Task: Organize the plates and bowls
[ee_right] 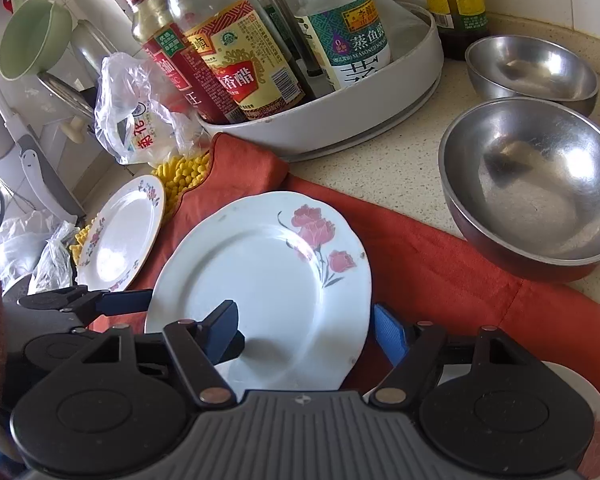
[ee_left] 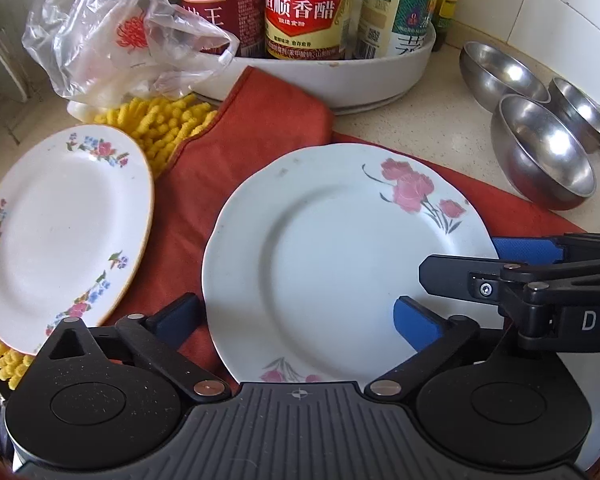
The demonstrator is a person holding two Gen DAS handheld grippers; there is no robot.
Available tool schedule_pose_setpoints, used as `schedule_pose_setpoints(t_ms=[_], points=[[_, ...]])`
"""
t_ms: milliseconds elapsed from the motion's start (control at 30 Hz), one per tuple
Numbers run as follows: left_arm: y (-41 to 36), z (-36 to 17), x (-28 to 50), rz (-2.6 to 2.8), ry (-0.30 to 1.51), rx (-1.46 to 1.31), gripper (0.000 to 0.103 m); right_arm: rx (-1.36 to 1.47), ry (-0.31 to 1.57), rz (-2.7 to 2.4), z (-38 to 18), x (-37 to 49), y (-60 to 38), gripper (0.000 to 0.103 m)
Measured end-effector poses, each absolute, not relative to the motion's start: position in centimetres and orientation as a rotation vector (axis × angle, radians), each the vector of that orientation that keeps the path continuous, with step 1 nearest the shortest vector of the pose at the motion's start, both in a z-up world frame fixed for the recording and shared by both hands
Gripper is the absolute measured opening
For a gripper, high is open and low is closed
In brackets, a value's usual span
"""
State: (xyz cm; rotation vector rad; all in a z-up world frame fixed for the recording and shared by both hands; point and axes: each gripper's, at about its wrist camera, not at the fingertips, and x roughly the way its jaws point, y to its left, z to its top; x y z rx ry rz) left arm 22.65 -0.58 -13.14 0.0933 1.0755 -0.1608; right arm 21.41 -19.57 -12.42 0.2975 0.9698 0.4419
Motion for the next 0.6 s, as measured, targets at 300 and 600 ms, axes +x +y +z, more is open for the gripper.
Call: schedule_pose_setpoints(t_ms=[300,600], points=[[-0.65,-13.42,22.97,-0.189,1.072,0.08,0.103,0.323,0.965,0.445,-12.54,21.41,-19.76,0.071],[-0.16,-13.78,22.82,-0.188,1.027,0.039,0.103,0.338,0.966,0.454,-12.55,21.47,-19.96,0.071]])
